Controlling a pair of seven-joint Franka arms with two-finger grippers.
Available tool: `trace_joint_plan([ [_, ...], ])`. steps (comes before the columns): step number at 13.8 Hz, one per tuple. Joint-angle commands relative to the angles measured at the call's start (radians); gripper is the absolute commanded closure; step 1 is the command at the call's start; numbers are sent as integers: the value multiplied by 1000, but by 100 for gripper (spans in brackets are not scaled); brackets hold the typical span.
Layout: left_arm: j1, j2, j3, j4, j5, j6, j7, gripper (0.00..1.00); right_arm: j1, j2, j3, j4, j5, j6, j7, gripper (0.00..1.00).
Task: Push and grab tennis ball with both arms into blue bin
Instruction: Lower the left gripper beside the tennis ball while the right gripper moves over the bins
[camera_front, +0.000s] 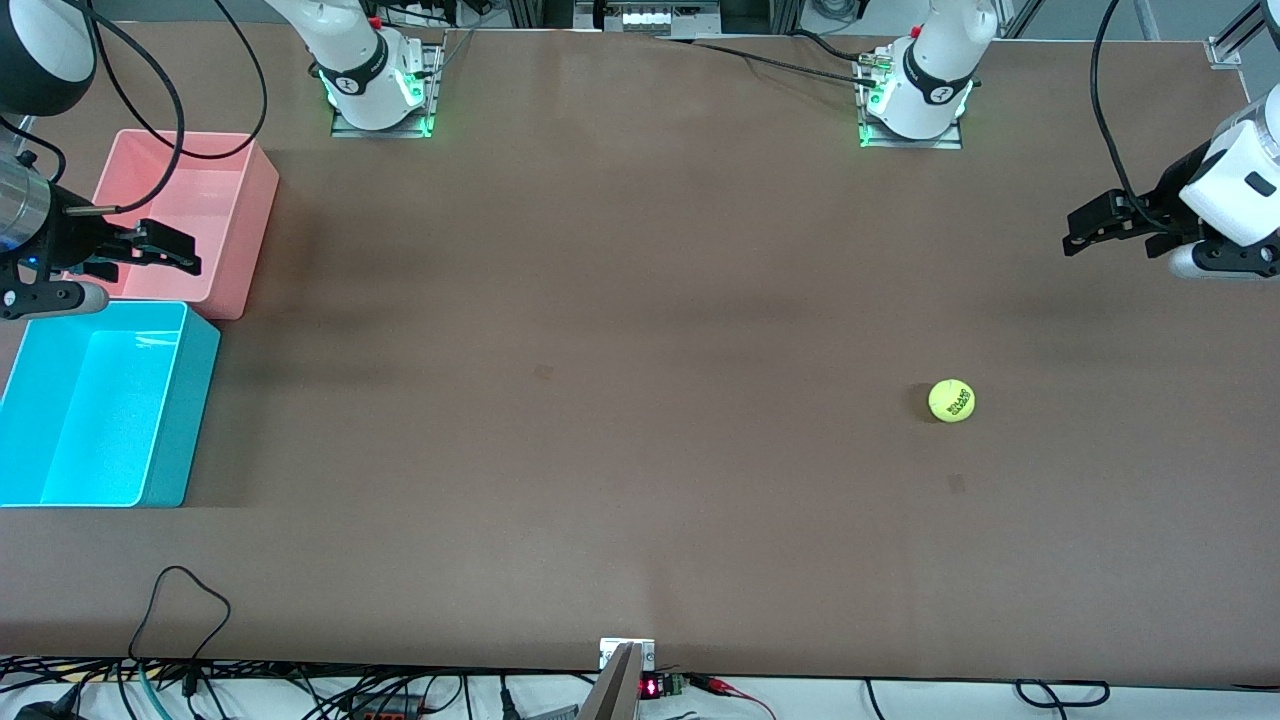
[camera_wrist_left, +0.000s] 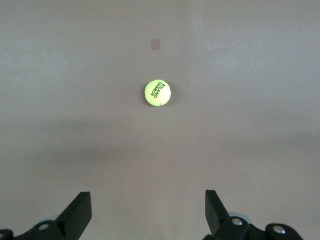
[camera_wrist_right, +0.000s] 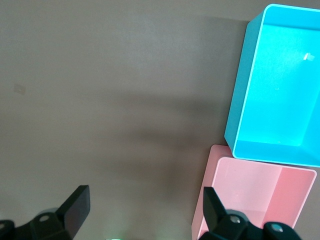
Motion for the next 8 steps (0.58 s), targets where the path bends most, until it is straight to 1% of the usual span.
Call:
trace_joint_plan([
  [1,6,-32,-8,-24,25,0,-12,0,-5,-4,8,8,3,-3,-8,0],
  [3,6,-14,-6,-22,25,3,6,0,-5,-4,8,8,3,-2,-6,0],
  [4,9,12,4,-19,25,6,37,7,-6,-4,7,8,6,-2,1,0],
  [5,22,47,6,-13,45,12,93,27,-8,-2,7,8,6,-3,3,0],
  [6,24,82,-5,-12,117,27,103,48,-9,3,7,8,10,-7,4,0],
  [7,24,110,-8,-13,178,36,105,66,-12,9,7,9,15,-5,6,0],
  [8,26,141,-8,-12,189,43,118,75,-11,24,7,11,17,-5,6,0],
])
